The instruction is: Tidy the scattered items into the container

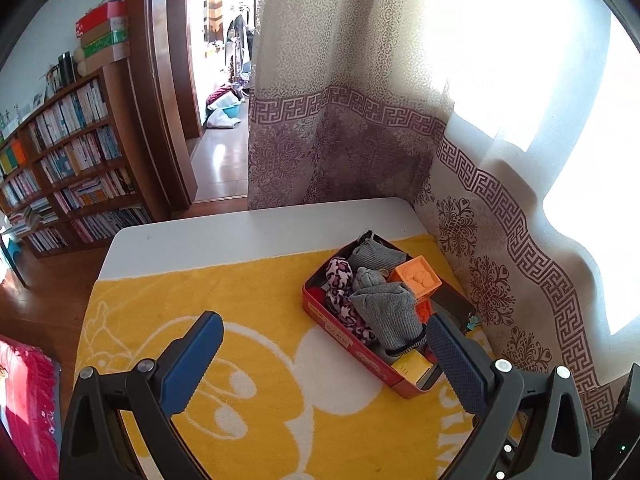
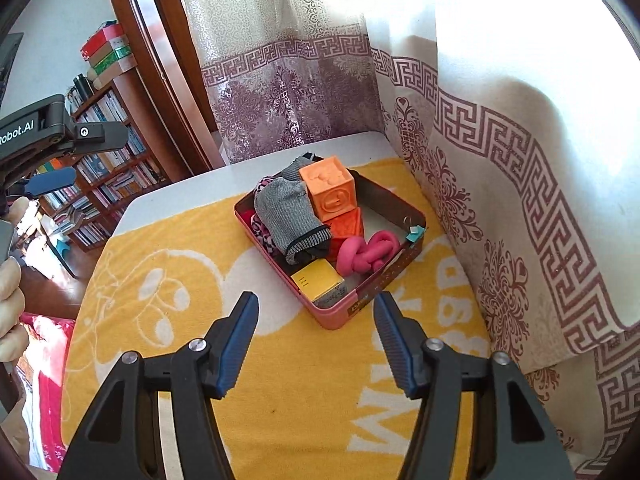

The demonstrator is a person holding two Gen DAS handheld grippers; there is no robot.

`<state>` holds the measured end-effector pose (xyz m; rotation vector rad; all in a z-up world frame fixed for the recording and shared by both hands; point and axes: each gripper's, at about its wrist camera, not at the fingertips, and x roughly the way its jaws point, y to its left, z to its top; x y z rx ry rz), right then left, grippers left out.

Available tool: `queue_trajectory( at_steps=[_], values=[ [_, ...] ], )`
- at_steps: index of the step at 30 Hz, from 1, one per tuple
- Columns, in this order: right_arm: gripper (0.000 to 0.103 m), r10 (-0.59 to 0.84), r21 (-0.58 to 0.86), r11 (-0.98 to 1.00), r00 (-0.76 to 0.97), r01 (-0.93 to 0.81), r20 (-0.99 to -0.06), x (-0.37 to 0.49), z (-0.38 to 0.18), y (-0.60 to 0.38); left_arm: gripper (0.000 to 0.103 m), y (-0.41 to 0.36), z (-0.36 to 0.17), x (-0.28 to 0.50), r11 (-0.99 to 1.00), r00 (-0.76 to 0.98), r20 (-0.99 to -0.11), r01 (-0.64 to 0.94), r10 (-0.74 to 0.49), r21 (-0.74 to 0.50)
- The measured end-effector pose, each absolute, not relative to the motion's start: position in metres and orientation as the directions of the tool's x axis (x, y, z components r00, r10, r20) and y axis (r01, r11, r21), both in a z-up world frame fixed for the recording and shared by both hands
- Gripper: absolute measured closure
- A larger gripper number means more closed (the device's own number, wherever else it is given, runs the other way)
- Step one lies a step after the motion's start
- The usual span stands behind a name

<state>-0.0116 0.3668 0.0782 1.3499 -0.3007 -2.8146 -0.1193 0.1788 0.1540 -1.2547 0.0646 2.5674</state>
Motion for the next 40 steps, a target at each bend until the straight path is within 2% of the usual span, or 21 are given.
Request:
queue_trajectory(
  at_steps=[12,24,30,35,40],
  values=[
    [0.039,-0.066,0.163,-0.982,-0.644,-0.091,-0.762,-0.008,0.076,0.400,0.000,0.234,0.145,-0.125,-0.947,-0.537,-0.817,-0.318,0.209,-0.033],
    [0.039,-0.084,0.122,-0.993,-0.674,-0.008,-0.734,-0.024,0.080,0.409,0.000,0.270,0.127,-0.130,-0.945,-0.504,-0.839,-0.326,0.206,-0.037],
    [0.039,-0.103,0.128,-0.992,-0.669,0.012,-0.736,-0.032,0.075,0.410,0.000,0.280,0.119,-0.133,-0.939,-0.489,-0.845,-0.343,0.216,-0.042],
    [0.039,-0.106,0.129,-0.992,-0.654,0.013,-0.749,-0.032,0.065,0.411,0.000,0.279,0.117,-0.128,-0.932,-0.528,-0.814,-0.359,0.242,-0.044],
    [0.038,-0.112,0.132,-0.991,-0.636,0.016,-0.763,-0.032,0.055,0.406,0.000,0.270,0.108,-0.131,-0.941,-0.521,-0.828,-0.339,0.208,-0.023]
  ],
)
